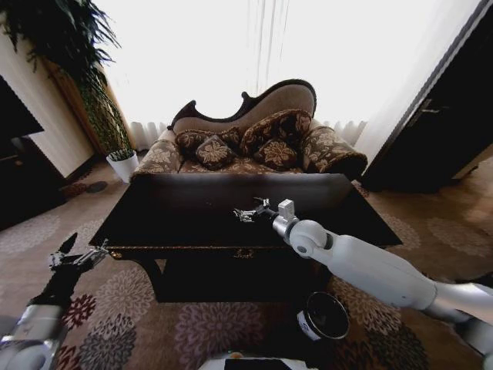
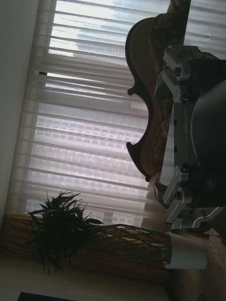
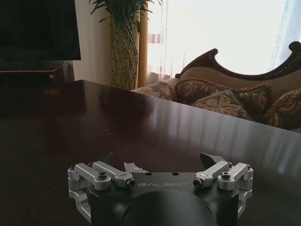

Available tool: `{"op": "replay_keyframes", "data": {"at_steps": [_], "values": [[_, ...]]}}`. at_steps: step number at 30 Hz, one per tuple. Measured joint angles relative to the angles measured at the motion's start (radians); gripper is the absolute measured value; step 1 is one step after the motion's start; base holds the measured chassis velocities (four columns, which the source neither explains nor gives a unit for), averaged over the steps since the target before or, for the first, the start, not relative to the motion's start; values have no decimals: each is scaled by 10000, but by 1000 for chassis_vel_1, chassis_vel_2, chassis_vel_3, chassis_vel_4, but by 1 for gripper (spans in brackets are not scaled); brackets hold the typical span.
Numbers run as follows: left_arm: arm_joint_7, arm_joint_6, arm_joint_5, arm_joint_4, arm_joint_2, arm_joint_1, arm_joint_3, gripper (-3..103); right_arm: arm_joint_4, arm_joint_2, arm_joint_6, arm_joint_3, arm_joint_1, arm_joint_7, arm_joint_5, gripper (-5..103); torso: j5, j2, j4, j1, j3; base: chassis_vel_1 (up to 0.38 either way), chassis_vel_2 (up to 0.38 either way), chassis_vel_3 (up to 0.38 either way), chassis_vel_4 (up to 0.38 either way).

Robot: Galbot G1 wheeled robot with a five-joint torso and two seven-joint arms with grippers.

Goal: Move to the front of the table and place the trash on the table into the trash bin.

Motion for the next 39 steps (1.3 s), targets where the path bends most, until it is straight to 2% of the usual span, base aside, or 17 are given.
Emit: {"op": "replay_keyframes", "data": {"at_steps": [18, 19, 21, 23, 26, 30, 32, 33, 36, 38, 39], "values": [[4, -11, 68, 294, 115, -182, 143, 100, -504, 239, 163, 102, -564, -338, -482, 100, 0, -1, -1, 1, 0, 0, 0, 0, 0], [4, -12, 68, 293, 122, -173, 130, 100, -501, 236, 171, 155, -599, -348, -482, 103, 1, -1, -1, 0, 0, 0, 0, 0, 0], [4, -13, 68, 285, 123, -168, 123, 100, -478, 234, 172, 191, -614, -349, -479, 100, 0, 0, 0, 0, 0, 0, 0, 0, 0], [4, -14, 69, 236, 97, -150, 126, 100, -430, 213, 175, 230, -644, -360, -471, 90, 0, -1, 0, 1, 0, 0, 0, 0, 0], [4, -14, 85, 193, 69, -127, 133, 100, -394, 180, 179, 272, -694, -394, -470, 85, 0, -1, 0, 0, 0, 0, 0, 0, 0], [2, -20, 93, 92, 49, -51, 95, 100, -356, 77, 184, 444, -894, -501, -478, 63, 0, 0, 0, 0, 0, 0, 0, 0, 0], [2, -20, 93, 76, 46, -36, 79, 100, -343, 55, 184, 481, -943, -527, -482, 63, 1, -1, 0, 1, 0, 0, 0, 0, 0], [0, -21, 92, 40, 34, -5, 60, 100, -304, 15, 185, 577, -1063, -574, -491, 52, 0, 0, 0, 0, 0, 0, 0, 0, 0], [1, -26, 91, -4, 3, 29, 54, 100, -238, -35, 186, 697, -1237, -625, -505, 47, 0, 0, 0, 0, 0, 0, 0, 0, 0], [1, -33, 92, -109, -53, 79, 48, 100, -112, -153, 192, 930, -1466, -678, -513, 36, 1, -1, 0, 0, 0, 0, 0, 0, 0], [1, -34, 92, -135, -61, 90, 42, 100, -79, -192, 197, 991, -1493, -684, -502, 25, 1, 0, -1, 0, -1, 0, 0, 0, 0]]}}
